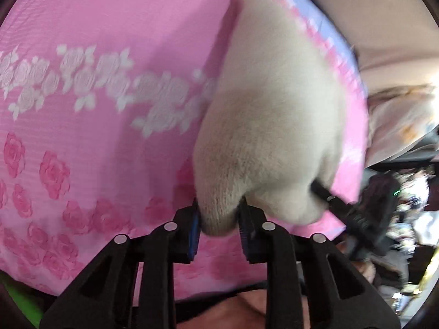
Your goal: Fold small clothes
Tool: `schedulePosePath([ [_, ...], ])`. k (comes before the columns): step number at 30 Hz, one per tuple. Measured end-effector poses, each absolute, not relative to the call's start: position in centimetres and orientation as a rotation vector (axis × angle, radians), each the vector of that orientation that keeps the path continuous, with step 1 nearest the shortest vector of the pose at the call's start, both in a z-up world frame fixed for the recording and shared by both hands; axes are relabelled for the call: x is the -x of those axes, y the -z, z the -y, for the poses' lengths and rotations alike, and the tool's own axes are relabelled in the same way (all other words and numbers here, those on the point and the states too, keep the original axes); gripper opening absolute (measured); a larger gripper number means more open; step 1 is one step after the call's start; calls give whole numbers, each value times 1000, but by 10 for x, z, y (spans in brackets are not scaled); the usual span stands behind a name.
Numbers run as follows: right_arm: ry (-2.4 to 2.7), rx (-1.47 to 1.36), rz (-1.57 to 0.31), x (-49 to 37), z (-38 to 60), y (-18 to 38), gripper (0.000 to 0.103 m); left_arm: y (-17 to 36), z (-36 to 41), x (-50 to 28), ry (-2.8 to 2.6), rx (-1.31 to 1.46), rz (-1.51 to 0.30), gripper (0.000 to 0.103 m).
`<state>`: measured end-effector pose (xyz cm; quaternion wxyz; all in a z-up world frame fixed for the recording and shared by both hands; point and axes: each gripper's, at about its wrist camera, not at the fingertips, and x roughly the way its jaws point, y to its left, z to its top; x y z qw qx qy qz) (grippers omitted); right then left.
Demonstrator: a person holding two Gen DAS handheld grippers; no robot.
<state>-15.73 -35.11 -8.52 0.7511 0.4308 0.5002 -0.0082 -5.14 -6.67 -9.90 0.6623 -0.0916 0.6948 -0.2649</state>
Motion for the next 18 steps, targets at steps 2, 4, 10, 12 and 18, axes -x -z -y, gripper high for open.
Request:
schedulePosePath([
  [2, 34, -914, -1056, 163, 352, 60, 53, 72, 59, 62, 631, 223, -1456, 32],
  [4, -20, -899, -1047, 162, 348, 47, 65, 46, 51, 61, 607, 206, -1335, 55],
  [10, -37, -948, -1070, 142, 334, 60, 25, 6, 47, 48, 575, 134, -1173, 69],
  [12, -26, -893, -955, 150, 338, 24, 23, 4, 48, 44, 568, 136, -1177, 69],
  [18, 166, -581, -1128, 162, 362, 42, 29, 21, 51, 43, 607, 150, -1237, 76],
])
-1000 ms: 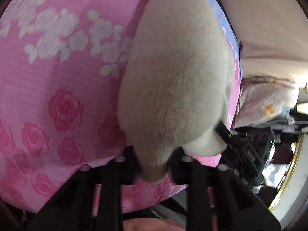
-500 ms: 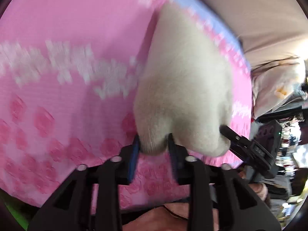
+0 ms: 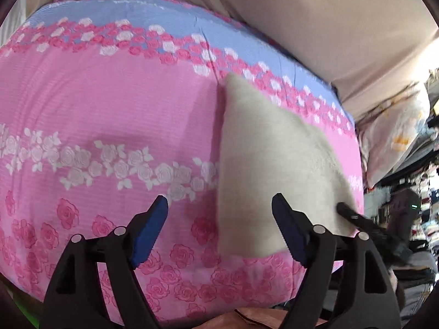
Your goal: Fold small clothes
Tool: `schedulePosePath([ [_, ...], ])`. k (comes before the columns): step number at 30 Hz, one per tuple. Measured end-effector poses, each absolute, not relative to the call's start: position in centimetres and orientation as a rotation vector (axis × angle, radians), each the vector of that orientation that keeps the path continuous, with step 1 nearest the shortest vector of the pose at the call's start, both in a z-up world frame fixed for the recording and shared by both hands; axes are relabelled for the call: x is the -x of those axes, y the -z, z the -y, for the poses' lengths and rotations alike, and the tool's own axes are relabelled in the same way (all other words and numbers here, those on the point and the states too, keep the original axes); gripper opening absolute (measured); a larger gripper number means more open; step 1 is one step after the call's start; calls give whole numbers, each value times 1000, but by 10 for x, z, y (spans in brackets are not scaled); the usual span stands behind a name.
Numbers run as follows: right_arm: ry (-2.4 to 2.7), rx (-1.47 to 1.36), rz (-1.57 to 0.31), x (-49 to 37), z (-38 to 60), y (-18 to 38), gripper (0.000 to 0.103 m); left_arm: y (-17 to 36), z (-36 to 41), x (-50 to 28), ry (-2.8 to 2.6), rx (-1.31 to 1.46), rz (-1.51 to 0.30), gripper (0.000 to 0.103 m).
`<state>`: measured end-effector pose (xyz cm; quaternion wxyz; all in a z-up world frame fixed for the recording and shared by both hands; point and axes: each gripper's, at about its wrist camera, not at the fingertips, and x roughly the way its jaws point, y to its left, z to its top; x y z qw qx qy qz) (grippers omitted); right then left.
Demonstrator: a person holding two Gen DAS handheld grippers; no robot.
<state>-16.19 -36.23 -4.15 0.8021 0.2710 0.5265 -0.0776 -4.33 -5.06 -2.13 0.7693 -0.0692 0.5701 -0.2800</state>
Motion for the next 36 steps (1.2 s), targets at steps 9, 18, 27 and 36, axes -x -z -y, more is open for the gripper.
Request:
schedulePosePath([
  [9, 166, -697, -977, 177, 366, 7, 41, 37, 82, 85, 847, -171, -1298, 80],
  [18, 149, -871, -1036, 191, 366, 60, 34, 84, 128, 104, 900, -418, -1198, 33],
  [27, 136, -816, -1079, 187, 346, 61, 14, 104, 69, 72, 788, -209, -1352, 16],
  [36, 221, -677, -953, 176, 351, 2, 23, 13, 51, 59, 813, -74, -1184, 32],
])
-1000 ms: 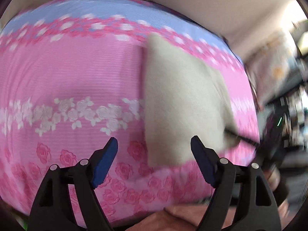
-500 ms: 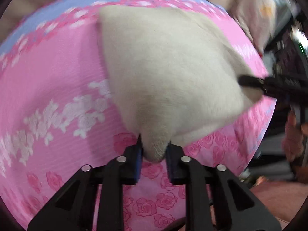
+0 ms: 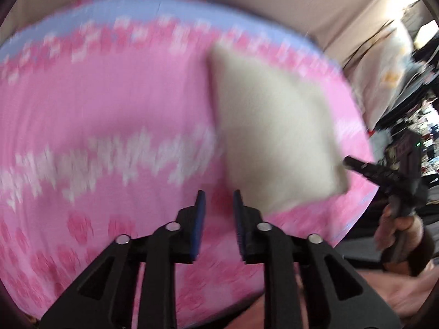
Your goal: Fold small clothes
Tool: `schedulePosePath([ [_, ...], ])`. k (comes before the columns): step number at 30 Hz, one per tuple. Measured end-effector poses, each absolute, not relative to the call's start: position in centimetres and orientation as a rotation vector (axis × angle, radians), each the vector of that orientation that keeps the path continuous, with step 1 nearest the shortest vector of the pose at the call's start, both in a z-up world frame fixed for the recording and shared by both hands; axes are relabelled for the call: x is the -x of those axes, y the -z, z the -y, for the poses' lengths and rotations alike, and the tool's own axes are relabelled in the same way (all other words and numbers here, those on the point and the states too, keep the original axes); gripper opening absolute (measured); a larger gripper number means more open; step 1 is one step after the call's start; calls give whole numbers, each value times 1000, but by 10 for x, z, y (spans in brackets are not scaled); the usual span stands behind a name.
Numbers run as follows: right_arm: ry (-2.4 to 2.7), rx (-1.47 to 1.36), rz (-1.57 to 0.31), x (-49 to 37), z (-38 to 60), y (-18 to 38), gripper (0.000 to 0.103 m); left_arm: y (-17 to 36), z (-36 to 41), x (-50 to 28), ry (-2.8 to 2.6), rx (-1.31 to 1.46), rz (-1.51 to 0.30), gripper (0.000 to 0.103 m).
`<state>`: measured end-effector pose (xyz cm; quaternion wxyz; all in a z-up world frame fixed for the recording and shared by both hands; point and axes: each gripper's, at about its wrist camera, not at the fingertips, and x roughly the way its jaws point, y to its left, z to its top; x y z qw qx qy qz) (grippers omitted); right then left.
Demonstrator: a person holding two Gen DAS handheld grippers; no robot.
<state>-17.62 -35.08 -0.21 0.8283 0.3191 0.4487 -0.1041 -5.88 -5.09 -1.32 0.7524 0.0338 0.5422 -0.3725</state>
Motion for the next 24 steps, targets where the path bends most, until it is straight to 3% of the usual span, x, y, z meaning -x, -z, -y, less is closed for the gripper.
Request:
schedulePosePath([
  [2, 192, -642, -921, 152, 351, -15, 19, -9, 76, 58, 839, -67, -1131, 47],
  [3, 178, -618, -905, 134, 350, -22, 17, -14, 91, 59, 857, -63, -1116, 50],
  [6, 167, -553, -924, 91, 350, -15, 14, -6, 135, 59, 885, -106, -1137, 52],
  [8, 222, -475, -1049, 53, 359, 23, 14, 27, 160, 58, 850, -162, -1214, 51],
  [10, 222, -498, -1125, 40, 375, 65, 6, 50, 170, 58, 794, -217, -1223, 51],
  [16, 161, -581, -978, 49, 374, 1, 6, 46, 164, 60, 783, -210, -1218, 57],
  [20, 189, -541, -1139, 10, 377, 54, 6, 45, 157, 67, 778, -220, -1210, 61],
  [21, 182, -568, -1167, 2, 380, 73, 0, 47, 156, 69, 776, -229, -1208, 62],
  [23, 201, -609, -1150, -4, 387, 68, 0, 55, 175, 67, 770, -245, -1205, 62],
  [24, 212, -622, -1135, -6, 387, 56, 5, 54, 175, 67, 767, -246, -1209, 62],
])
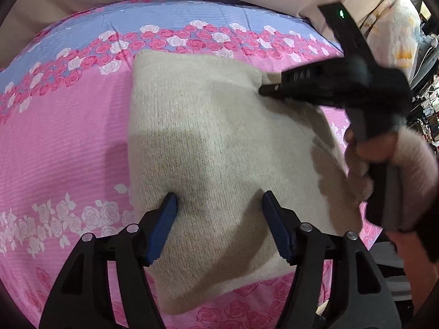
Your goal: Fold small clothes
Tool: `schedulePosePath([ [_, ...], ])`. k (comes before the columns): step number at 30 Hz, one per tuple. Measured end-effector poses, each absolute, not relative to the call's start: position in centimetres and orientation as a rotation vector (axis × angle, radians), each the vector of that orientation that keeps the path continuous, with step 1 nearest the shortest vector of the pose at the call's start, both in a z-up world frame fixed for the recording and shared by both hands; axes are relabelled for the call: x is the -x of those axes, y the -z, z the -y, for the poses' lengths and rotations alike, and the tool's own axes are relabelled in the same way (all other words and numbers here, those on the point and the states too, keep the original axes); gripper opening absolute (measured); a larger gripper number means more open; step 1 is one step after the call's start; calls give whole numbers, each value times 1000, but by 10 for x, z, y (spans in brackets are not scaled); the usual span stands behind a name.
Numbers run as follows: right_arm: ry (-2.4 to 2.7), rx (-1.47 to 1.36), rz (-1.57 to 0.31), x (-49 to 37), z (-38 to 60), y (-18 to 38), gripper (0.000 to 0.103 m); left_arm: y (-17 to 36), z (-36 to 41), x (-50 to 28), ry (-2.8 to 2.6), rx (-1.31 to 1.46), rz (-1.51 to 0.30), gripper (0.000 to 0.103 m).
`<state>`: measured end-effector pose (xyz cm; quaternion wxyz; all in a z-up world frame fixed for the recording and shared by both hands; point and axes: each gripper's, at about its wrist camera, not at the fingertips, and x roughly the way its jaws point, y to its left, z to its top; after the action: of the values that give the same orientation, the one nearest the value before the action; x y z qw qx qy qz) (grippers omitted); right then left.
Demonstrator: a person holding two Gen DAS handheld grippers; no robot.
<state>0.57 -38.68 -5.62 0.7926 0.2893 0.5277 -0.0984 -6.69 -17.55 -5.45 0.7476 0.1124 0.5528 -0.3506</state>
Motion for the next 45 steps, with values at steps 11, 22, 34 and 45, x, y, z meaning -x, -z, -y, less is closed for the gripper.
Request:
schedulePosePath([
  [11, 171, -568, -1083, 3, 360, 37, 6, 52, 175, 69, 748, -251, -1199, 63],
  [22, 231, -442, -1120, 154, 312, 68, 6, 31, 137, 72, 585, -263, -1168, 65],
  [34, -33, -446, -1015, 96, 251, -10, 19, 23, 90, 62, 389, -288, -1130, 69],
  [45, -64, -395, -1064, 84, 218, 6, 21, 17, 47, 55, 274, -257, -1104, 70],
])
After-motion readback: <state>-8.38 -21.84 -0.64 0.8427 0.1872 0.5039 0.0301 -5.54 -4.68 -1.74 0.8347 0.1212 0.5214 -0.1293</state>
